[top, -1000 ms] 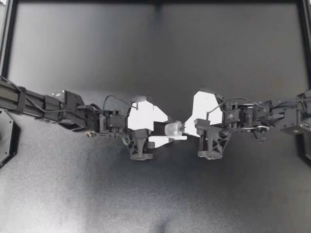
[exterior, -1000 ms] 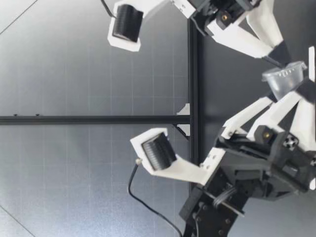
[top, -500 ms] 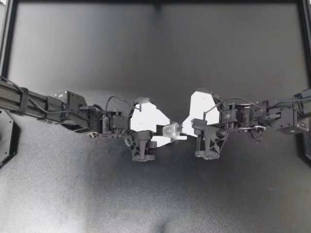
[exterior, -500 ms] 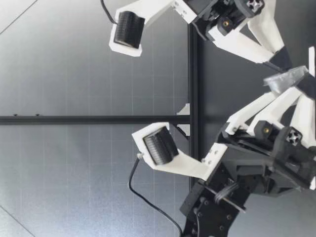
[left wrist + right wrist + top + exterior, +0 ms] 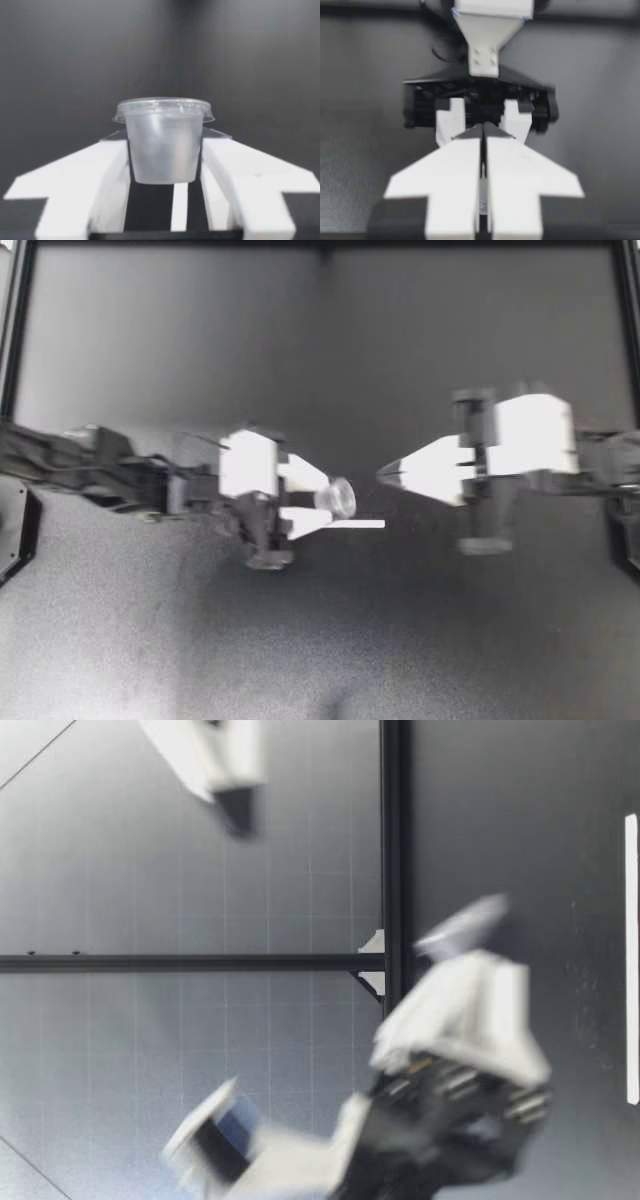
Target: Pick up the plastic cup and open its lid.
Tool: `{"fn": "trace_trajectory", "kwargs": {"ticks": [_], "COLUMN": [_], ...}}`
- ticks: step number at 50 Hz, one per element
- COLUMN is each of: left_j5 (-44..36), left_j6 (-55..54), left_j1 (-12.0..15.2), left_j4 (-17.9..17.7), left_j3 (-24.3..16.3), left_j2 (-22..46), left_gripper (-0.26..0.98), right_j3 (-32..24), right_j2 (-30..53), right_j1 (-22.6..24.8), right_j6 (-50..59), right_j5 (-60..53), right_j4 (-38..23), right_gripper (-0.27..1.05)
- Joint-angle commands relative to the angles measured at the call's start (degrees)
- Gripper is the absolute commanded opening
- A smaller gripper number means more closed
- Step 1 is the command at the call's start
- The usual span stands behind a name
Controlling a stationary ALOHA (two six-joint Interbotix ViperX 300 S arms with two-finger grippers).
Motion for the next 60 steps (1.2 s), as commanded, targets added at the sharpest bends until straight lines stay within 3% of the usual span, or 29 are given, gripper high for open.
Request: {"fn": "trace_trajectory", "kwargs": {"ticks": [1,8,16,19,32,46,53,60], "left_j5": [-7.65,-15.38,-17.23,-17.31,-17.84,-21.80,-23.03,-23.03], "left_j6": [-0.88,-2.20,-2.64,-2.64,-2.90,-4.66,-5.10,-5.19], "left_j1": [0.00,-0.26,-0.97,-1.05,-1.32,-1.32,-1.32,-1.23], "left_j4": [0.00,0.09,0.35,0.35,0.35,0.35,0.35,0.35], "left_j3": [1.49,2.11,1.32,1.32,1.67,2.72,3.43,3.34], "left_j2": [-3.25,-3.69,-4.66,-5.27,-8.09,-8.44,-8.70,-8.61], "left_gripper": [0.22,0.22,0.22,0.22,0.22,0.22,0.22,0.22], "right_j3": [0.44,0.35,0.09,0.26,-2.29,-2.55,-3.16,-4.48], "right_j2": [-2.99,-3.69,-3.08,-2.55,2.72,11.16,14.50,16.00], "right_j1": [0.26,0.26,0.26,0.26,0.26,2.72,5.19,6.24], "right_j6": [-2.55,-9.84,-21.80,-26.19,-50.71,-75.06,-81.47,-81.39], "right_j5": [-2.11,-2.11,-2.11,-2.11,-2.99,-20.13,-24.26,-24.70], "right_j4": [-2.46,-2.81,-2.90,-2.99,-2.11,10.11,15.38,16.35], "right_gripper": [-0.10,0.06,0.42,0.49,0.50,0.50,0.50,0.50]}}
